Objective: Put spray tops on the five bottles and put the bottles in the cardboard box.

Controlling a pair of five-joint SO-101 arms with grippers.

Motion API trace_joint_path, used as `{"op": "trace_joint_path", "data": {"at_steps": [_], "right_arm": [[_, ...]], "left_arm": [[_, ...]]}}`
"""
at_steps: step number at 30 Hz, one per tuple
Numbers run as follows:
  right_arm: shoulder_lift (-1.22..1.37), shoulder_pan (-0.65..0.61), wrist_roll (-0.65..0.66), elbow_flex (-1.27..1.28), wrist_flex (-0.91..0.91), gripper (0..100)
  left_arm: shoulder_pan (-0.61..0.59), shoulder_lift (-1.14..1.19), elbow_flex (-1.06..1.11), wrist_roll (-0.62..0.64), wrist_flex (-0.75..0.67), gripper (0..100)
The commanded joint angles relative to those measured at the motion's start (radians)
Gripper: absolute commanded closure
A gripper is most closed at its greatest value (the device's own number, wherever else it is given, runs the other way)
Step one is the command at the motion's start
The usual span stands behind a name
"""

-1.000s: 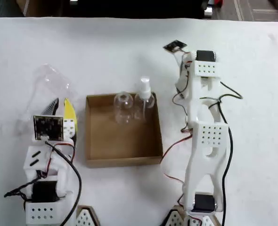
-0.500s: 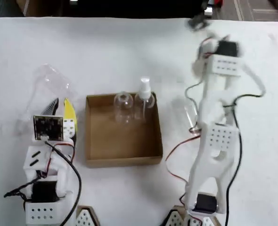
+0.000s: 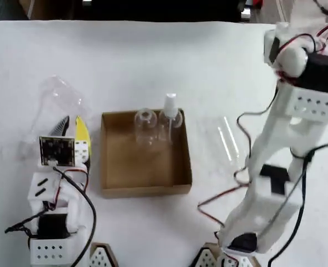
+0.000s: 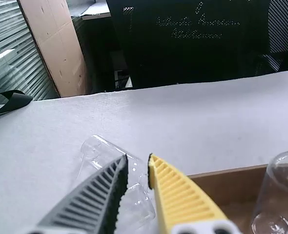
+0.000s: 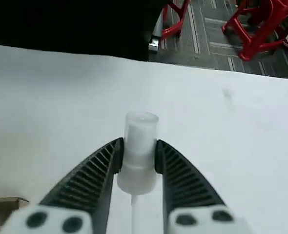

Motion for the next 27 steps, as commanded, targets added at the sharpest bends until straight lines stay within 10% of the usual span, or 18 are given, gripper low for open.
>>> {"op": "trace_joint_path", "data": {"at_steps": [1,7,14,27], "right_arm": [[-0.331,-0.119,-0.023,0.193,0.025,98.2],[-0.74,-0.38,-0.133,0.503,-0.005,98.1],[-1.11,-0.667,-0.293,1.089,-0.45,98.1],[-1.233,-0.773,-0.141,1.843,-1.294,98.2]], "left_arm": [[0.01,-0.012,-0.008,-0.006,-0.021,93],[0.01,-0.012,-0.008,-0.006,-0.021,93],[0.01,-0.012,-0.006,-0.006,-0.02,93],[0.008,-0.012,-0.006,-0.006,-0.028,93]]}}
